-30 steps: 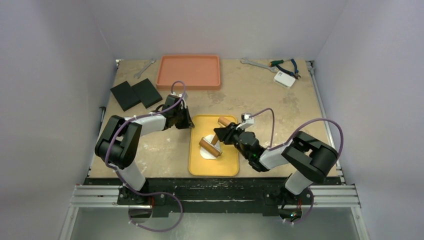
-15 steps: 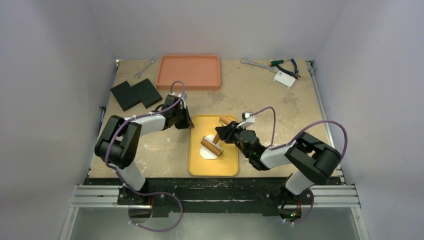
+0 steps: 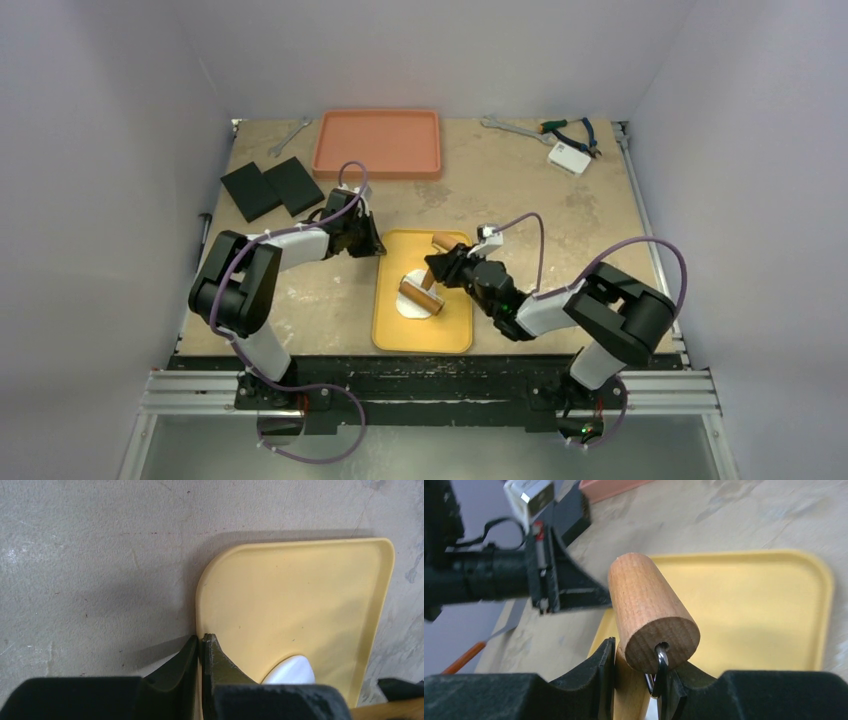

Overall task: Roll out the dumpling wrappers from the dough
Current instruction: Flatten out the dough on the work surface.

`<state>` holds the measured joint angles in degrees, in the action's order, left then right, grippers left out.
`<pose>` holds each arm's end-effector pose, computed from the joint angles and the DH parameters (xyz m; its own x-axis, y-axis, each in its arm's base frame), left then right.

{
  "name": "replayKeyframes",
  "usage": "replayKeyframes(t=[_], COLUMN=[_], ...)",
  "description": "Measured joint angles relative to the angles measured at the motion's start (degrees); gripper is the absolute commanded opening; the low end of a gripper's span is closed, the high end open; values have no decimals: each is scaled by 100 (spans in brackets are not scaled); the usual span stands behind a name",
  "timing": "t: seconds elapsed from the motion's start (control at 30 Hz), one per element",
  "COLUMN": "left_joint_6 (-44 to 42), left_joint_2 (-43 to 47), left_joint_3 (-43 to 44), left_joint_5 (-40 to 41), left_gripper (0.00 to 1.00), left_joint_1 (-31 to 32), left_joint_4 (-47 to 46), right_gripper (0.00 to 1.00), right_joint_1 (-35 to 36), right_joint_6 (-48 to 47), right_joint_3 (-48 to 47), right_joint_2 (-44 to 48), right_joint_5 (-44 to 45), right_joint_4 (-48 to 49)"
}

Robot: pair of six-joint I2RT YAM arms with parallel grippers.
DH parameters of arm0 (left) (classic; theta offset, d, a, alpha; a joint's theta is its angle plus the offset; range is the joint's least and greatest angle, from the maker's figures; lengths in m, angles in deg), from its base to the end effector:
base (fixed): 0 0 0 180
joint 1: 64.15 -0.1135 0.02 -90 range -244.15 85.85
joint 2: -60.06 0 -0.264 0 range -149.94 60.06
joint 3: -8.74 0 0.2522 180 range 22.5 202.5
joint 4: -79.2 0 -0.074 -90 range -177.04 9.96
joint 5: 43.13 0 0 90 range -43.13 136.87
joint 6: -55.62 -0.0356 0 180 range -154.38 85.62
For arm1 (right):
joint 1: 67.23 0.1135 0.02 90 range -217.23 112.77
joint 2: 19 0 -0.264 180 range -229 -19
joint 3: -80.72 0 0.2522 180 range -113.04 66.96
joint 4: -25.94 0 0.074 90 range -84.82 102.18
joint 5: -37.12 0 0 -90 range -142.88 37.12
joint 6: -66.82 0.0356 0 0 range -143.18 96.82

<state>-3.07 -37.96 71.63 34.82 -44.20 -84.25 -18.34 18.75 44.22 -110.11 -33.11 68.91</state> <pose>0.3082 -0.1198 0.1444 -0.8667 -0.2261 -0.4446 0.0058 0.8868 -0.4622 0.1908 0.2004 0.1502 -0.4269 0.4672 -0.7743 -0.2768 0.7476 0.6037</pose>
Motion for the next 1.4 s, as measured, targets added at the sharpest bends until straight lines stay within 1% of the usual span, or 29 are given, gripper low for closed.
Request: replayKeyframes(t=[0.1,0.2,0.27,0.4,0.47,0.63,0.77,0.83,0.9,0.97,1.03,1.13,1.2,1.3,1.4], left_joint_6=[0,0,0,2,2,2,0,0,0,0,0,2,2,0,0], left_joint_2=[0,0,0,0,0,0,0,0,0,0,0,0,0,0,0], left_joint_3=[0,0,0,0,0,0,0,0,0,-2,0,-2,0,0,-2], left_joint_5=[-4,-4,-4,-7,-9,-11,-9,-9,-11,-11,-13,-13,-17,-20,-26], left_gripper=[0,0,0,0,0,0,0,0,0,0,0,0,0,0,0], left_joint_1=[0,0,0,-4,-4,-4,-7,-7,-7,-7,-7,-9,-11,-13,-17], left_joint_4=[0,0,0,13,13,13,13,13,13,13,13,13,13,13,13], right_gripper=[0,0,0,0,0,0,0,0,0,0,0,0,0,0,0], right_joint_1=[243,264,116,-422,-455,114,271,83,-247,-566,-704,-586,-372,-131,-256], right_joint_6=[175,282,280,280,262,361,540,544,588,605,564,529,509,538,555], right_joint_3=[111,184,212,308,306,225,142,157,271,367,365,310,166,2,125], right_joint_2=[-70,57,188,393,455,256,50,48,52,101,125,33,-114,-302,-291], right_joint_5=[-107,-107,-140,-179,-85,116,26,-116,-306,-317,-289,-225,-76,-127,-306], right_joint_4=[166,57,-103,-234,-317,-232,-179,-188,-68,15,11,76,98,109,175])
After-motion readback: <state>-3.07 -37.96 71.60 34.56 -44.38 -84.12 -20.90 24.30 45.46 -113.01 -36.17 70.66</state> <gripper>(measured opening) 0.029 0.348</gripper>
